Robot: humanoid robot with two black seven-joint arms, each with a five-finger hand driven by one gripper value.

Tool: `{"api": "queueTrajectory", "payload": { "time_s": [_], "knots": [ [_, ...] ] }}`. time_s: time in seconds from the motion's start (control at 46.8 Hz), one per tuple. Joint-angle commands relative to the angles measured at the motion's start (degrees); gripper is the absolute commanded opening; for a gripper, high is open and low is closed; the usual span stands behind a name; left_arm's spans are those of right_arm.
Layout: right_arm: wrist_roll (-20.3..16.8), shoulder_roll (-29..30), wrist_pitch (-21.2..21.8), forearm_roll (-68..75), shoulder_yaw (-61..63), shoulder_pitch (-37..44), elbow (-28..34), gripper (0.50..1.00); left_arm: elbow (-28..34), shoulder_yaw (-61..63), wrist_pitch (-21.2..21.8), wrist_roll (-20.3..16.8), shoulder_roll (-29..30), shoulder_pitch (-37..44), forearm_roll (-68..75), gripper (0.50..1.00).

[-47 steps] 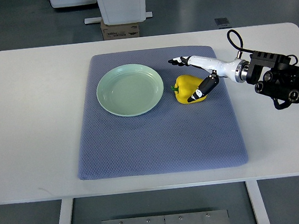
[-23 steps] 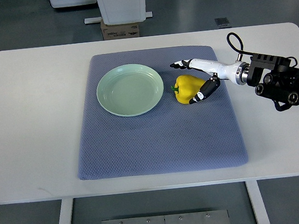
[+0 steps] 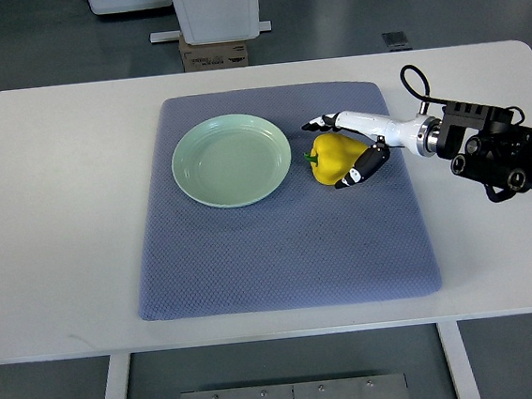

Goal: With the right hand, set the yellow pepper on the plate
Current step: 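Close the right hand's fingers around the yellow pepper, then lift the pepper with the right hand and carry it over the plate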

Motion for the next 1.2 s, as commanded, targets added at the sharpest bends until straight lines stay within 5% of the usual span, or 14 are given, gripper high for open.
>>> {"api": "queueTrajectory", "payload": {
  "time_s": [0.0,0.427,0.662,0.79,1.174],
  "knots": [
    [0.0,0.2,0.0,0.0,0.0,-0.3,-0.2,0.897,0.0,0.0,0.0,0.0,0.0,0.0,0.0,1.0],
    [0.0,1.2,0.1,-1.0,0.0,-0.6,-1.2,0.828,0.0,0.0,0.0,0.0,0.0,0.0,0.0,1.0],
    [-0.3,1.4,0.1,-0.9,0.1,-1.1,-2.4,0.659,0.0,0.0,0.0,0.0,0.0,0.0,0.0,1.0],
    [-1.2,1.3,0.1,-0.4,0.5,-1.0,-2.6,0.5,0.0,0.0,0.0,0.0,0.0,0.0,0.0,1.0],
    [-2.6,1.0,0.2,0.4,7.2,0.6,-2.2,0.5,0.0,0.0,0.0,0.0,0.0,-0.1,0.0,1.0]
  ]
}}
